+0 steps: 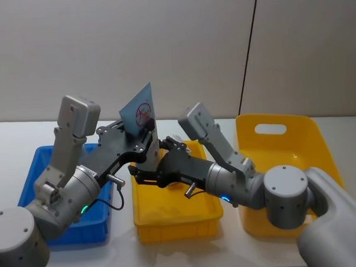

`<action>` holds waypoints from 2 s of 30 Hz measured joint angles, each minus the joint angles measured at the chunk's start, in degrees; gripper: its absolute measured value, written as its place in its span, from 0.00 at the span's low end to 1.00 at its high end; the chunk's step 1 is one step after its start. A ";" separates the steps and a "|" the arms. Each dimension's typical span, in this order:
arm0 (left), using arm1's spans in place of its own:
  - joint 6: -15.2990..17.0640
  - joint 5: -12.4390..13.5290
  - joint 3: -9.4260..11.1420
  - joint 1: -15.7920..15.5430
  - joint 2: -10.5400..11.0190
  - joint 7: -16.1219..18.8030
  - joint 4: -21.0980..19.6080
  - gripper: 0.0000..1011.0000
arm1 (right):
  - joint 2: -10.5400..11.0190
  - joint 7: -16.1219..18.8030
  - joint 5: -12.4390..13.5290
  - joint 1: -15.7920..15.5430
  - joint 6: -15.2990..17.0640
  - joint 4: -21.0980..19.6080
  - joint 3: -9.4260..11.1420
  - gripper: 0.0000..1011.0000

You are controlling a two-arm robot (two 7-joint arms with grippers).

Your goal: Bimanual collaborative sorting of washing and personal care products

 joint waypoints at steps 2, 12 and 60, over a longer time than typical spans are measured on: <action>0.00 0.00 0.00 0.00 0.00 0.00 0.00 0.25 | -0.27 0.00 -0.01 0.45 -0.22 0.64 -0.24 0.94; 0.00 0.00 0.00 0.00 0.00 0.01 0.00 0.25 | -1.12 -0.19 0.24 1.79 -0.68 2.67 -0.88 0.67; 0.00 0.00 0.00 0.00 0.00 0.00 0.00 0.99 | -0.18 -8.57 3.32 0.06 2.44 -0.08 1.33 0.63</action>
